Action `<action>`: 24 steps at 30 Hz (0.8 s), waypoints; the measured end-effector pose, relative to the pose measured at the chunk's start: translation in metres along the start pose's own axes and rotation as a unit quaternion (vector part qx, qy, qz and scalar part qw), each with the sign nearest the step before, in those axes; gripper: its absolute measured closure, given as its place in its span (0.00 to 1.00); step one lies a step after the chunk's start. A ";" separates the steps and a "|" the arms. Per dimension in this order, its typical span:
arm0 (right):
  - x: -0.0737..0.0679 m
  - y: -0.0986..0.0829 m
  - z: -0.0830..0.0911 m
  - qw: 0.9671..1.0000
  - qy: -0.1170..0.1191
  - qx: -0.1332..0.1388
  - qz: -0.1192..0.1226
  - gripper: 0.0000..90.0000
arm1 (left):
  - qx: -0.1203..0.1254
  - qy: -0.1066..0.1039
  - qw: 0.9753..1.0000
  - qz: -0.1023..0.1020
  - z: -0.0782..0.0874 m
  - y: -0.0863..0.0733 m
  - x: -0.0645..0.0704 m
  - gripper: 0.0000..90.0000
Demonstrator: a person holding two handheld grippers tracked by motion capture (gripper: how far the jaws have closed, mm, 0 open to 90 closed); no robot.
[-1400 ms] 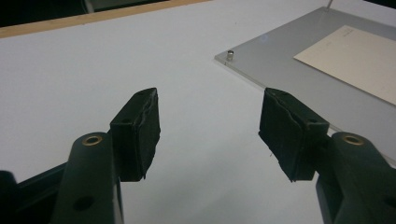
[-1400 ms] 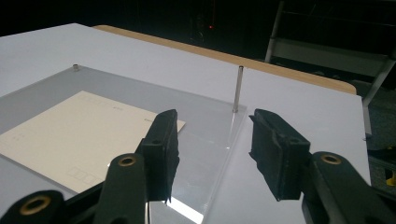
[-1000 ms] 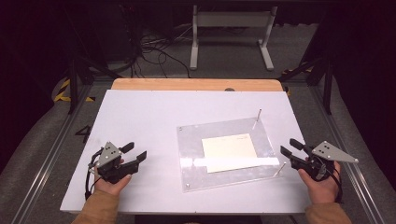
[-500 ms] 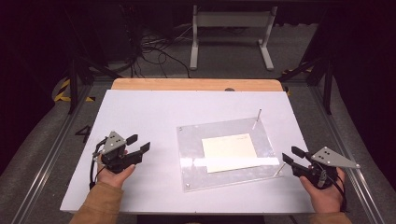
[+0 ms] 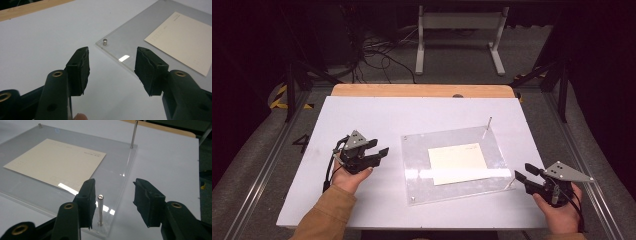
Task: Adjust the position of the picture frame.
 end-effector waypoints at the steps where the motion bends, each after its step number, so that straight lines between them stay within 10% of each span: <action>1: 0.000 -0.001 -0.002 1.000 -0.001 -0.004 0.001 0.57 | -0.007 0.006 1.000 0.002 -0.001 -0.001 -0.001 0.50; 13: -0.011 -0.008 -0.019 0.998 0.040 -0.051 0.017 0.94 | -0.005 0.000 1.000 0.008 0.001 -0.003 -0.002 0.50; 24: -0.002 0.008 -0.023 0.998 0.012 -0.051 0.028 0.94 | -0.010 0.004 1.000 0.008 -0.001 -0.005 -0.003 0.50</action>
Point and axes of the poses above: each handheld gripper's, and its own axes: z roughly backward along the jaws, y roughly out of its top, x roughly to its right, the point moved 8 cm from there along -z, roughly forward along the jaws, and after that the axes turned 4 degrees about -z, right-handed, at the moved point
